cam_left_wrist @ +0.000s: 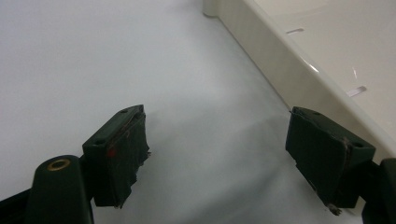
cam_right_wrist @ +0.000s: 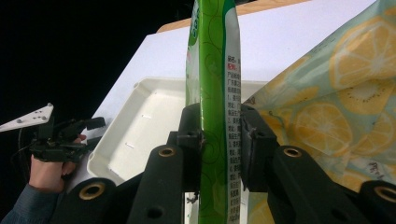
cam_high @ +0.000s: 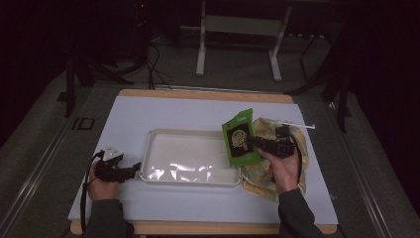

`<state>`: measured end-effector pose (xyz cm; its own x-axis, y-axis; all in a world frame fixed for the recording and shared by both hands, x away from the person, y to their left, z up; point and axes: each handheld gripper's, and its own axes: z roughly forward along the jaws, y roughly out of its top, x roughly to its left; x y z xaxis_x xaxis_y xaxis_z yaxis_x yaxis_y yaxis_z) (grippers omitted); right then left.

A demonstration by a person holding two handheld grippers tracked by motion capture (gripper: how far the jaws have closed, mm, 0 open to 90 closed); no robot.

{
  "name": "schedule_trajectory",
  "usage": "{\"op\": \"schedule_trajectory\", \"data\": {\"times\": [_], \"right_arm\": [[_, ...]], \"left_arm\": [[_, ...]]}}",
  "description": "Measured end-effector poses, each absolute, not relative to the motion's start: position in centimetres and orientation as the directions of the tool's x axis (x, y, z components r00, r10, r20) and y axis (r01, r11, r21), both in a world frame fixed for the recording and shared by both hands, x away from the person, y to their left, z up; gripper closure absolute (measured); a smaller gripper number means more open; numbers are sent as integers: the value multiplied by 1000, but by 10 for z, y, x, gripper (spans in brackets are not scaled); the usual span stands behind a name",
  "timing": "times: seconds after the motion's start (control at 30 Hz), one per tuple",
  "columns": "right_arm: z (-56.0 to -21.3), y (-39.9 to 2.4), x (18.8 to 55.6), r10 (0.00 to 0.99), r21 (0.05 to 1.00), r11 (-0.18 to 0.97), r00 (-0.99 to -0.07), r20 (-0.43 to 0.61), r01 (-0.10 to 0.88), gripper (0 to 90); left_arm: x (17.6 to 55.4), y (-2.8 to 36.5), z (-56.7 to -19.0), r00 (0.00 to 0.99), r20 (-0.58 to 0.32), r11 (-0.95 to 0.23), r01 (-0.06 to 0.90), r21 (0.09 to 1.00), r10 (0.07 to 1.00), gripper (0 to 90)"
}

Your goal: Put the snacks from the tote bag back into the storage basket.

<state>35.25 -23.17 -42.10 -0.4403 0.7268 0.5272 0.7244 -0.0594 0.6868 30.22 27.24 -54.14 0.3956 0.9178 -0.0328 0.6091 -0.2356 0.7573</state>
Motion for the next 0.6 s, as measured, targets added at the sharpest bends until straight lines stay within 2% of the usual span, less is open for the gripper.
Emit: {"op": "schedule_trajectory", "data": {"times": [0.6], "right_arm": [[-433, -218, 352, 725, 677, -56, -436, 533, 734, 729]], "left_arm": [[302, 272, -541, 396, -32, -237, 609, 757, 918, 211]]}}
